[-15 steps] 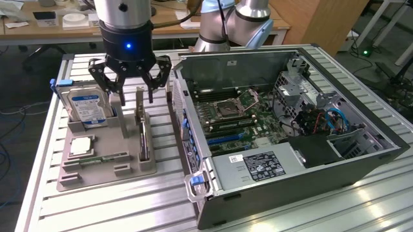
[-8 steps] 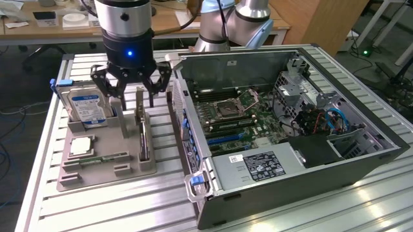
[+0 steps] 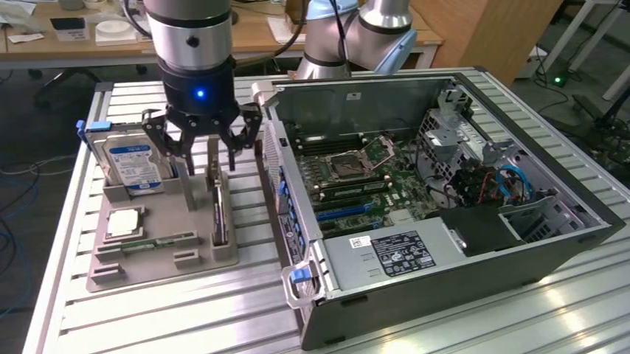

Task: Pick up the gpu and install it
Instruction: 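Pick up the gpu and move the gpu toward the slot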

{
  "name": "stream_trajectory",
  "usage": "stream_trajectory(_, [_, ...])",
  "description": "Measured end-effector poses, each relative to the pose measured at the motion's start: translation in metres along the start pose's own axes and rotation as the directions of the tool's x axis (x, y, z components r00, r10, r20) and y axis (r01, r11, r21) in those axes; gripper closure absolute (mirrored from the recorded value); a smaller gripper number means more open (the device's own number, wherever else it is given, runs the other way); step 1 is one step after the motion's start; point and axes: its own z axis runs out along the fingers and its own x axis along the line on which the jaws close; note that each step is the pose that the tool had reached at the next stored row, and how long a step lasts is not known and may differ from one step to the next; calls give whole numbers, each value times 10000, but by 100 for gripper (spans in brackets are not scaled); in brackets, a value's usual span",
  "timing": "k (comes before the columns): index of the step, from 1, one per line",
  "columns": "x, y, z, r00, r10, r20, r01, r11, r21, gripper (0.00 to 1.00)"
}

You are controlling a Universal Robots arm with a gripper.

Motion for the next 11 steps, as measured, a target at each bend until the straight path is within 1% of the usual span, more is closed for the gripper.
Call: stream_trajectory(11, [-3,-8,192,10000,-5,6,5,10000,0,40])
